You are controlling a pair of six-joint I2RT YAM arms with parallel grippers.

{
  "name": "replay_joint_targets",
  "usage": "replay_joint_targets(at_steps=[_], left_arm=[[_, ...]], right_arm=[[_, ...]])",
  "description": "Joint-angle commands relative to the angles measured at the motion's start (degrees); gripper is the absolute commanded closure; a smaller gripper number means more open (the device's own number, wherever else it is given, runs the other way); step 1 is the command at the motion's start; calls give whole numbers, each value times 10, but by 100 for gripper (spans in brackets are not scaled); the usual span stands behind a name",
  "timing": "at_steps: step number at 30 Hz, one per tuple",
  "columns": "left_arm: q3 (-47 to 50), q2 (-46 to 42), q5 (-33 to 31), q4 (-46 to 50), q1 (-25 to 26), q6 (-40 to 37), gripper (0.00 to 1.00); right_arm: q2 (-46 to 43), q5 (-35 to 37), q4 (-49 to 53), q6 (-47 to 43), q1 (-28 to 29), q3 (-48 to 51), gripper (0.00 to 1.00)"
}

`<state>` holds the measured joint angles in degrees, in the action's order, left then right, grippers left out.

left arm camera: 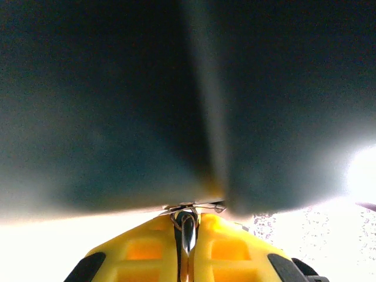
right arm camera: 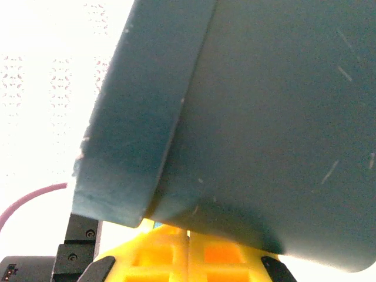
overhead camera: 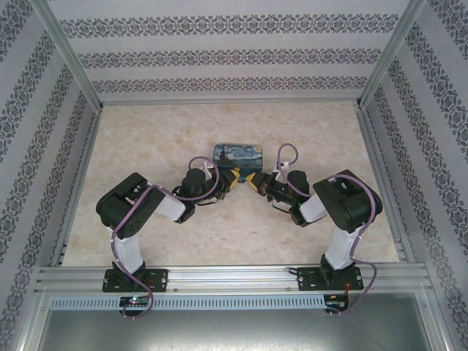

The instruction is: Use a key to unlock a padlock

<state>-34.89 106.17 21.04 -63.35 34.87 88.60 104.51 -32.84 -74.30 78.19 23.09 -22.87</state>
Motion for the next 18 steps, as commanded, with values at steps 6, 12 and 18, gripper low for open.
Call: replay_joint_targets(at_steps=[6, 12, 18], left_arm=[[-20, 2, 91, -49, 25, 28, 100], [-18, 3, 89, -53, 25, 25, 100], [-20, 3, 83, -62, 27, 25, 100]], right_arm=[[-17, -11, -13, -99, 0, -30, 100], [-7, -7, -22, -77, 2, -36, 100], [16, 4, -50, 30, 15, -35, 100]])
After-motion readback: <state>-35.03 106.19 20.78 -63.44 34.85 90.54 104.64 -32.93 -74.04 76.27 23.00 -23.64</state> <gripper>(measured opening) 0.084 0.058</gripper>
